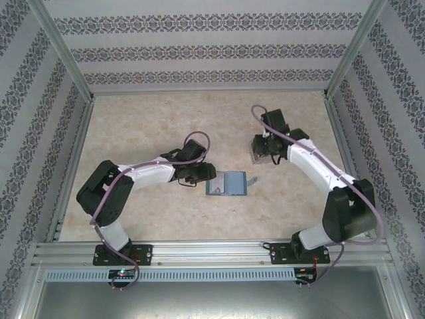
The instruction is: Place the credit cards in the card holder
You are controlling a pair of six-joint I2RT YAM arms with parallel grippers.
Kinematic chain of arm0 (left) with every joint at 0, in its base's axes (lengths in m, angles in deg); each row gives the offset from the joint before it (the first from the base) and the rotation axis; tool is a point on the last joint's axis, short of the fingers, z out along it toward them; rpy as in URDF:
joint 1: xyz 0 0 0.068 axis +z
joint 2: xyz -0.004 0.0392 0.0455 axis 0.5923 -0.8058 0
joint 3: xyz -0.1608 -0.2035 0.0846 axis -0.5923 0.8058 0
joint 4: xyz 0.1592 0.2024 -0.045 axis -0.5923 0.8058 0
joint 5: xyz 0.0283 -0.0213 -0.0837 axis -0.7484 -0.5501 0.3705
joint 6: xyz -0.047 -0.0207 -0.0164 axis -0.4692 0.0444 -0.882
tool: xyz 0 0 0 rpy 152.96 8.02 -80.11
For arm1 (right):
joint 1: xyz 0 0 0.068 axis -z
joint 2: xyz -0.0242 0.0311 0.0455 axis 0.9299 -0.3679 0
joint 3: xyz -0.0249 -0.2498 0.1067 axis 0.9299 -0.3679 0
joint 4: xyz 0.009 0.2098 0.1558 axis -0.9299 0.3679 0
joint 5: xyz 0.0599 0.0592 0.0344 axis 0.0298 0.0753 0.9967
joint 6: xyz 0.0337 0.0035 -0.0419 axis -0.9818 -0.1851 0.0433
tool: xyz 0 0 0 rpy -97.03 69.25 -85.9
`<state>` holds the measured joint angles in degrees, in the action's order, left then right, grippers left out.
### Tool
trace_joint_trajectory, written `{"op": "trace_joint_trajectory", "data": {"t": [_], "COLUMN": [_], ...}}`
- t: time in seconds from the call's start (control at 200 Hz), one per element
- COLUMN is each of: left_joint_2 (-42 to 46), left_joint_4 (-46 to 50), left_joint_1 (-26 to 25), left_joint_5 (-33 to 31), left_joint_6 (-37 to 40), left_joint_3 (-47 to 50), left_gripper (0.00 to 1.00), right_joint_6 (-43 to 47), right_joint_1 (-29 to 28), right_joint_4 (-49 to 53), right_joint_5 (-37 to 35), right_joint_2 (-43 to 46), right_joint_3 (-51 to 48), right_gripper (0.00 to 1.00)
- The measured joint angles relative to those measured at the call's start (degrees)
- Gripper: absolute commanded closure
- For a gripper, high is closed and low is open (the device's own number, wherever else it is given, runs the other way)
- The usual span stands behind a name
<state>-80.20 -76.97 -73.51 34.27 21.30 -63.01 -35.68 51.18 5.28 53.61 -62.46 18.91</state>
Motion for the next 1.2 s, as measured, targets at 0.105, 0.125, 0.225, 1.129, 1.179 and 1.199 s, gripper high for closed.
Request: {"op": "trace_joint_trajectory", "data": {"t": [0.105,0.125,0.225,1.129,1.179,1.199], "left_joint_2": [1.4,1.7,2.8,5.6,5.6,5.6], "left_joint_4": [0.0,0.0,0.0,-0.9,-0.9,-0.9], "left_joint_1": [0.0,0.0,0.0,0.0,0.0,0.0], "left_joint_5": [-0.7,-0.7,-1.2,-2.8,-2.8,-2.8], "left_joint_6": [0.1,0.1,0.1,0.0,0.0,0.0], "left_joint_3": [-1.0,-1.0,-1.0,0.1,0.1,0.1], "left_gripper": [0.43,0.42,0.39,0.28,0.27,0.28], "right_joint_6": [2.9,3.3,5.7,10.3,10.4,10.4], "right_joint_1": [2.3,2.5,3.2,-1.4,-1.8,-1.9], "right_joint_4": [3.3,3.8,6.7,14.4,14.3,14.4], "right_joint_5": [-3.9,-4.3,-5.9,-12.4,-13.3,-13.7], "right_joint_2": [-5.6,-6.5,-11.8,-29.5,-29.9,-30.0], "right_joint_3": [5.4,6.1,9.6,22.3,22.4,22.4], "right_gripper": [0.63,0.63,0.61,0.63,0.63,0.63]}}
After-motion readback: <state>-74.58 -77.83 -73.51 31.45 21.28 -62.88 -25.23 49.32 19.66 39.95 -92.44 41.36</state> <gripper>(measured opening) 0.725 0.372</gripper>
